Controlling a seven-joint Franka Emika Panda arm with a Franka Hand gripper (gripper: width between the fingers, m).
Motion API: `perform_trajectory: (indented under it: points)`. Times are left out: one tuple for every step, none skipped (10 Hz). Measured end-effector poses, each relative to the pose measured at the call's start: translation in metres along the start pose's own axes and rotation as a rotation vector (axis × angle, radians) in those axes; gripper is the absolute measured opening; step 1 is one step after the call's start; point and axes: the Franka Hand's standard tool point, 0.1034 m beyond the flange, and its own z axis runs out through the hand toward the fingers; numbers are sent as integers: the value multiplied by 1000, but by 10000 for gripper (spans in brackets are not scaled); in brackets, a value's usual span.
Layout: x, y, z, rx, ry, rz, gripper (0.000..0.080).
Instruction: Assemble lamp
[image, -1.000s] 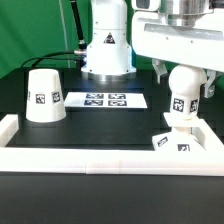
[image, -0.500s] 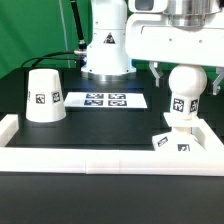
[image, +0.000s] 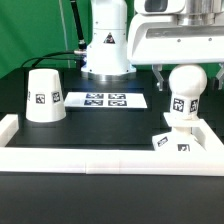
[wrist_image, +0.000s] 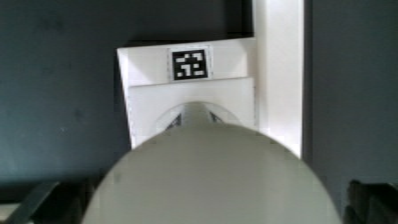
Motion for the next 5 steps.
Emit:
perform_trajectory:
  points:
    - [0,0,0,-1,0,-103,699]
    - [0,0,0,-2,2,-200,699]
    - [1,1,0,-2,2,-284,699]
    - [1,1,0,-7,3,-342,699]
    - [2,2,-1,-13,3,-451,699]
